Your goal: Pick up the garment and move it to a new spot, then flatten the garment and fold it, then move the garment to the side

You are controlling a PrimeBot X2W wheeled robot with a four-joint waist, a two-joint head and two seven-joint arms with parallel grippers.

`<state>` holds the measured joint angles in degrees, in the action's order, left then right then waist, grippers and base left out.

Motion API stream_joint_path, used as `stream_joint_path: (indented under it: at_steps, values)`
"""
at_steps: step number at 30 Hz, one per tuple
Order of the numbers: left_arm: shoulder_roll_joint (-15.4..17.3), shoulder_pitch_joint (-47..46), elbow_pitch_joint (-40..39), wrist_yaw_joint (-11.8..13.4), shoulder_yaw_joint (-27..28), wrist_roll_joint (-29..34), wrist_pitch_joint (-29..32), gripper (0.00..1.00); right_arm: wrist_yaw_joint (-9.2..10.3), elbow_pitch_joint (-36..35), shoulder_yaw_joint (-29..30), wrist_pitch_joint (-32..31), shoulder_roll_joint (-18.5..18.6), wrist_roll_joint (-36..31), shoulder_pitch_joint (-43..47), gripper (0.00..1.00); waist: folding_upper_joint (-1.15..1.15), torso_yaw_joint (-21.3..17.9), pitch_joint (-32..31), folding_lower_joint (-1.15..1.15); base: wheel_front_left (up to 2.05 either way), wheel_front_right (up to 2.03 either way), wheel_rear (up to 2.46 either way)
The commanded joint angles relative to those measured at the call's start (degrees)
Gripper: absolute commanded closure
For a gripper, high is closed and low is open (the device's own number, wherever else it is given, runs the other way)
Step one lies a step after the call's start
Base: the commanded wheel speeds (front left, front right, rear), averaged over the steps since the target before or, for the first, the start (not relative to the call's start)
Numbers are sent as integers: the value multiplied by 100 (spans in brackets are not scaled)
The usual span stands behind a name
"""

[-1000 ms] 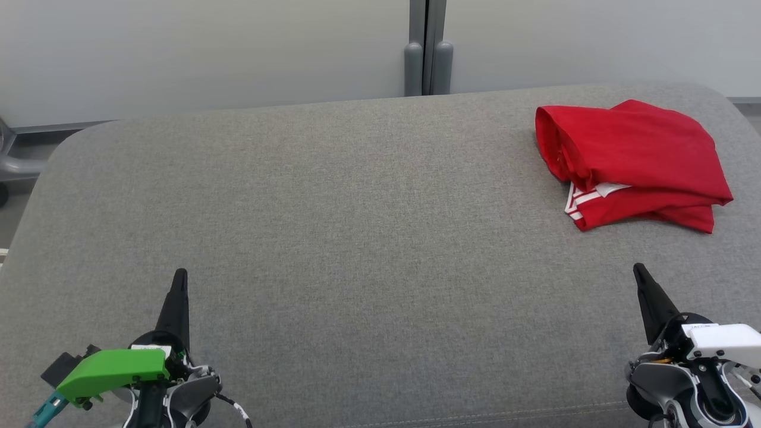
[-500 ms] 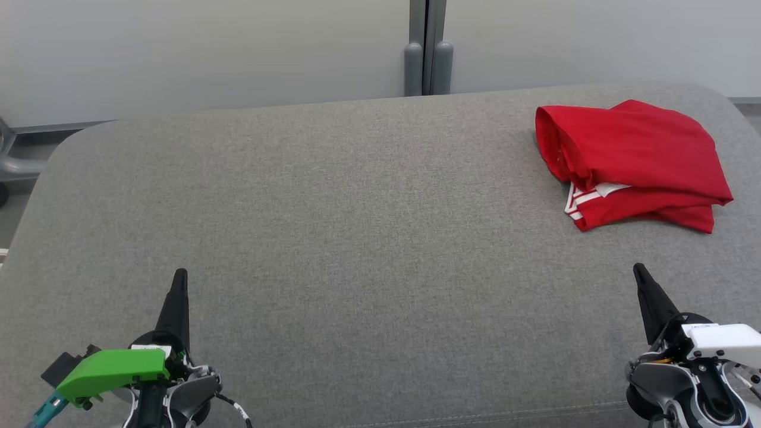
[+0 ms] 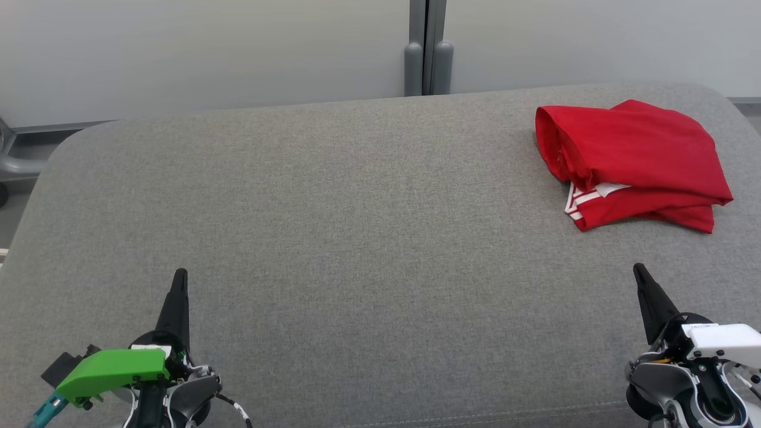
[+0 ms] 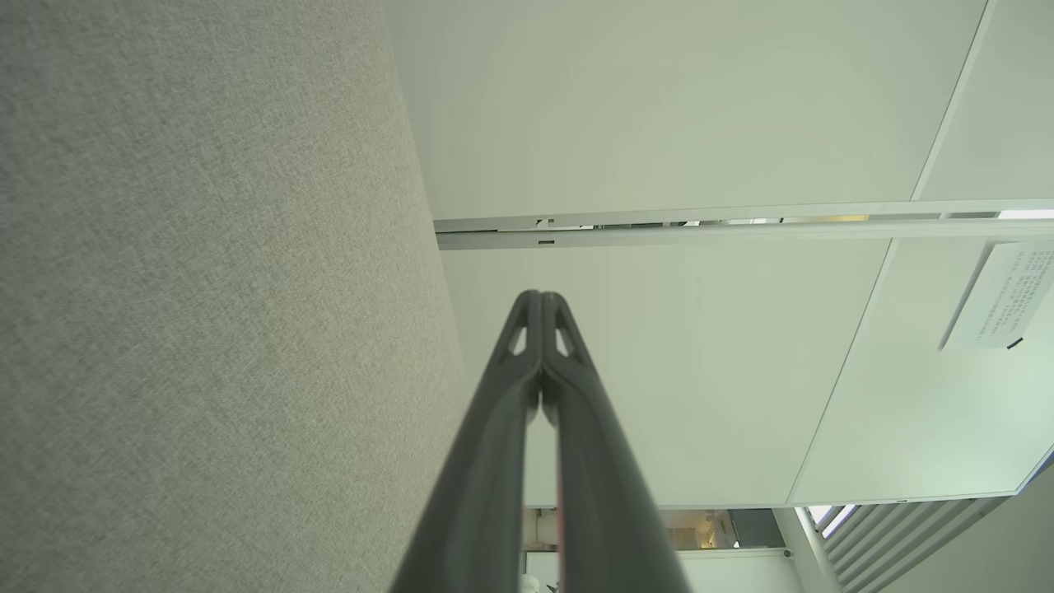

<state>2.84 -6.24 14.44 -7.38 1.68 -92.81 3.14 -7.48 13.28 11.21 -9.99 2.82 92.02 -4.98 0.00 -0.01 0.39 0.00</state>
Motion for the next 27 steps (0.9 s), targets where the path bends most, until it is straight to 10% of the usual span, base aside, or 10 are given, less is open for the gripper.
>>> stream_joint_path:
  at_steps: [1,27]
  values:
    - [7,-88,-2,-27,1,-24,14,100,-2,-22,10,4,7,24,-27,100,0,0,0,0,0,0,0]
    - [8,-88,-3,-27,-1,-25,14,100,-2,-22,8,5,8,24,-27,100,0,0,0,0,0,0,0]
